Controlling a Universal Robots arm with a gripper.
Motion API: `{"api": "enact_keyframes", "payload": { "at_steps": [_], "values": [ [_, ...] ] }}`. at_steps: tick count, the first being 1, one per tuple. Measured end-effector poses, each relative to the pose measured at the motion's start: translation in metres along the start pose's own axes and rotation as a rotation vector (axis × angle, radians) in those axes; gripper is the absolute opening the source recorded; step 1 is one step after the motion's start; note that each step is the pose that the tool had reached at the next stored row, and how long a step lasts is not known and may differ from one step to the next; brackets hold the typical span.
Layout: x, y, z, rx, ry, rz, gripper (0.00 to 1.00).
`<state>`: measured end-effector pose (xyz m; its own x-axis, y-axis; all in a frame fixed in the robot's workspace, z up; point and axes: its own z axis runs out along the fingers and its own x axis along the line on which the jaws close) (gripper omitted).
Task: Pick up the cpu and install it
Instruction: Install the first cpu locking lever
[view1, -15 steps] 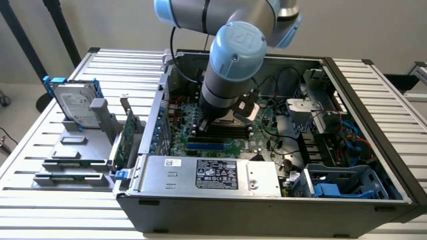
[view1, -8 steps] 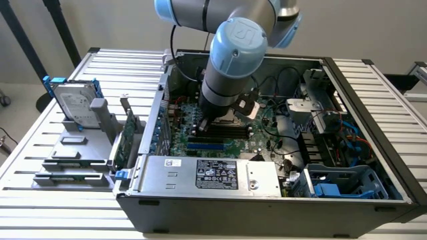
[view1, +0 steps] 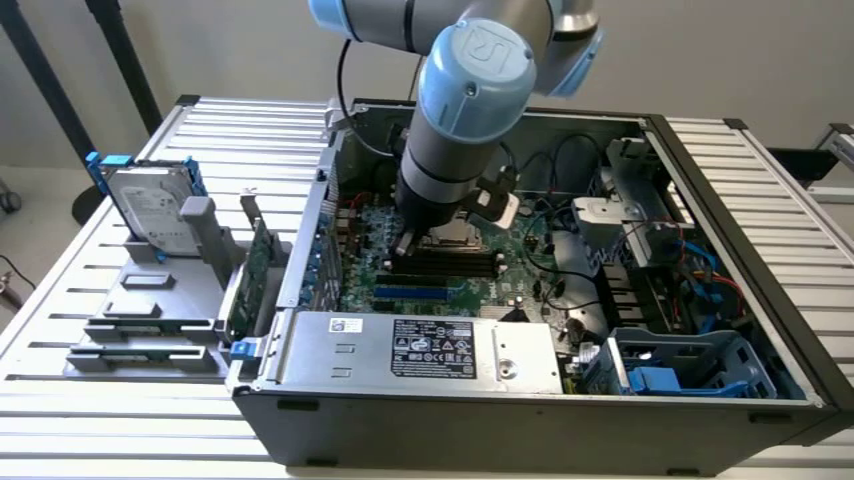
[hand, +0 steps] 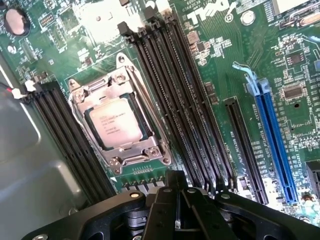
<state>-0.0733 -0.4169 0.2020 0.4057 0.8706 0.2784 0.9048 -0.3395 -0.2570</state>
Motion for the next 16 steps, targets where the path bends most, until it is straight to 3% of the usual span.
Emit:
{"api": "enact_keyframes", "payload": {
  "at_steps": [7, 16],
  "values": [
    [0.006, -0.0079, 0.0025, 0.0065, -0.0079, -0.023, 0.11],
    [0.009, -0.0128, 0.0027, 0.0106, -0.0118, -0.037, 0.11]
  ]
}}
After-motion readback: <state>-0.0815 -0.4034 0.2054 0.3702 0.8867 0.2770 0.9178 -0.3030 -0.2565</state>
